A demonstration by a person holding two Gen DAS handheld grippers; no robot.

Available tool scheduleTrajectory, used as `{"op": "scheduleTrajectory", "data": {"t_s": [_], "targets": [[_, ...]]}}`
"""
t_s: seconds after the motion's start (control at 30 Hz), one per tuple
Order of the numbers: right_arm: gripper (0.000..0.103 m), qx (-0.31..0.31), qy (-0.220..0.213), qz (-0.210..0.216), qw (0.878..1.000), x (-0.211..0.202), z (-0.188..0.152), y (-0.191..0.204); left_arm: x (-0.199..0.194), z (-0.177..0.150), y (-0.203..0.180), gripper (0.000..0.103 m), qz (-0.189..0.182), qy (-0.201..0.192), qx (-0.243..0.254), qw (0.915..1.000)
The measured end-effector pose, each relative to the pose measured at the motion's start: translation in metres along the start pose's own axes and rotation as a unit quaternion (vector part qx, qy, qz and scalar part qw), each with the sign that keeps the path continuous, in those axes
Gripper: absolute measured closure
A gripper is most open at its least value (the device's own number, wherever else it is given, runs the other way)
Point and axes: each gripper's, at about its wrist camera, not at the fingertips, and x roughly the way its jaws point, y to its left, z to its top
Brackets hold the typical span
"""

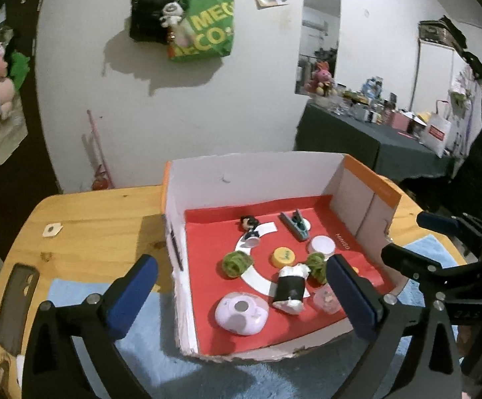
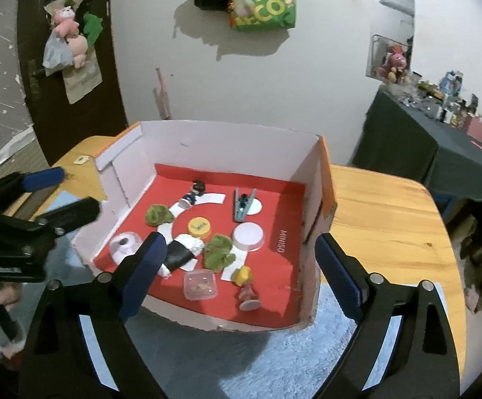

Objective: Organize objects
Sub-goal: 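Lift both tools up out of the box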

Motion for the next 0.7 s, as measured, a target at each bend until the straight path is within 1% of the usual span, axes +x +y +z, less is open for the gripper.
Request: {"op": "scheduleTrajectory", "data": {"t_s": [0.2,0.4,0.53,0.7], "targets": [[0.011,0.024,0.002,0.001,1.000,0.018,-0.012,-0.004,0.010,-0.018,0.003,0.000,0.028,0.008,-0.010,0.9995],[0.011,0.033,0.005,-0.010,0.999,0.033,-0.023,-0.003,0.022,-0.032,0.004,0.000,0.024,0.030,-0.020,0.9991],[0.011,0.033,0.009,-0.014,0.999,0.039,-0.028,-0.003,0.026,-0.037,0.001,0.000,0.027,0.033,-0.014,0.9990],[0.011,0.034,0.018,-0.014,0.999,0.043,-0.033,-0.004,0.030,-0.041,0.001,0.000,0.022,0.040,-0.020,0.9988]]}}
